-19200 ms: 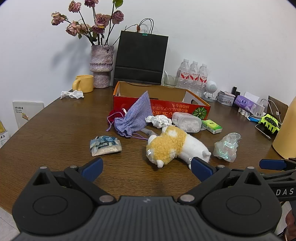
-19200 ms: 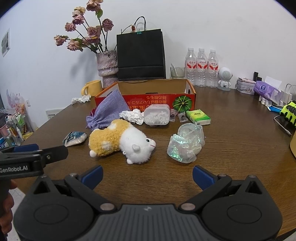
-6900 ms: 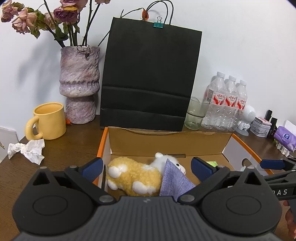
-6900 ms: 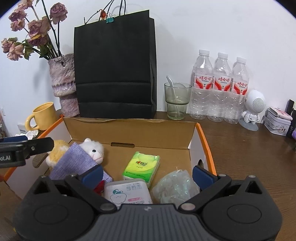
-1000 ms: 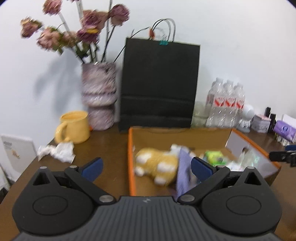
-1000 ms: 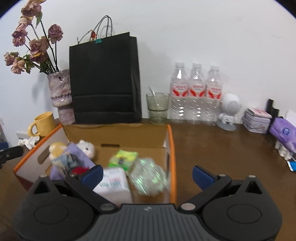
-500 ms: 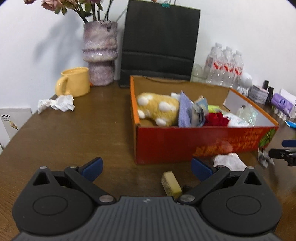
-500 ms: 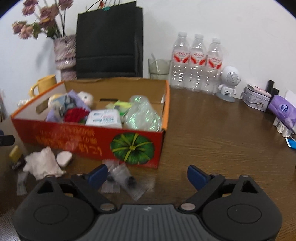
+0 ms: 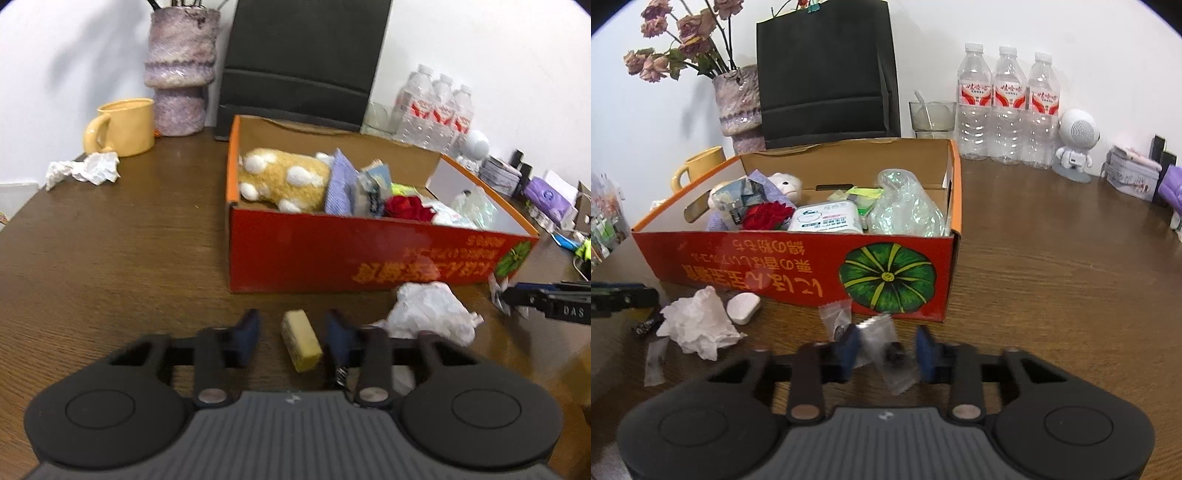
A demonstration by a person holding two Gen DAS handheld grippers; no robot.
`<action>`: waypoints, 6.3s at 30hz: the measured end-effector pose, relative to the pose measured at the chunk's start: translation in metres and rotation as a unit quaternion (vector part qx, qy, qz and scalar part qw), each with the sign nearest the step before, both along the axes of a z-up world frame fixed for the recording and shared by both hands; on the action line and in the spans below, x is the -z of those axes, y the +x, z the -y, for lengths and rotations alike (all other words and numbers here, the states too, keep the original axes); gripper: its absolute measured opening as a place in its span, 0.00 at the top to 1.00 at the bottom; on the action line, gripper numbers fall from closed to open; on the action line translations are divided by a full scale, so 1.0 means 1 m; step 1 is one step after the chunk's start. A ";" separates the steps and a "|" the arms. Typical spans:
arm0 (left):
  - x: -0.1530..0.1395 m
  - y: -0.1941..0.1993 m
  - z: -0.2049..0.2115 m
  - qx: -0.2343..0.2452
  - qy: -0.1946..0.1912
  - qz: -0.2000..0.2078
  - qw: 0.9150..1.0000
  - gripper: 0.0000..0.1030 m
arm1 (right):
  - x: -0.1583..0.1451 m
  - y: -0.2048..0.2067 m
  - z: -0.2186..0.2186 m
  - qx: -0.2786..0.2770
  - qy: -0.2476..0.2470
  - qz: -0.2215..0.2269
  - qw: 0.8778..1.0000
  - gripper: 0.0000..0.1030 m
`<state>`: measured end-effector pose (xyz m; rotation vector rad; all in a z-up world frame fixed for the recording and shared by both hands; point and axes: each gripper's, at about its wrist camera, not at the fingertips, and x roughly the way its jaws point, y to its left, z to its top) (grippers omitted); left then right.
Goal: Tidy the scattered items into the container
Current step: 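Grasp the yellow soap bar with the left gripper while the right grasps a clear packet, then carry soap bar and clear packet over the box and open both grippers, then grasp a small dark packet with the left gripper while the right grasps a clear candy packet, then carry both packets over the box and open both grippers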
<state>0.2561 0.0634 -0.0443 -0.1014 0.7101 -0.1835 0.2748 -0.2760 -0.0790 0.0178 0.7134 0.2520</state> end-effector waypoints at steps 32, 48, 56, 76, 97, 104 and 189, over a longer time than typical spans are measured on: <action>-0.016 -0.029 -0.003 0.009 -0.024 0.051 0.998 0.89 | -0.024 -0.039 0.006 0.041 0.070 0.043 0.996 0.92; -0.102 0.001 0.012 0.032 -0.013 0.187 0.982 0.89 | -0.095 -0.015 -0.011 0.010 0.076 0.140 0.987 0.92; -0.095 0.075 0.018 0.012 -0.057 0.187 0.981 0.89 | -0.103 0.058 -0.030 0.006 0.084 0.152 0.985 0.92; -0.054 0.147 0.029 -0.014 0.000 0.124 0.992 0.00 | -0.056 0.148 -0.057 0.008 0.019 0.051 0.998 0.01; -0.053 0.146 0.039 -0.006 0.018 0.094 0.995 0.00 | -0.054 0.145 -0.062 0.010 -0.005 0.022 1.000 0.00; -0.073 0.121 0.019 0.002 -0.012 0.114 0.993 0.00 | -0.076 0.114 -0.045 0.018 0.002 0.054 0.998 0.00; -0.039 -0.062 0.015 0.032 0.030 0.090 0.995 0.85 | -0.023 -0.072 -0.020 -0.010 0.044 0.043 0.998 0.86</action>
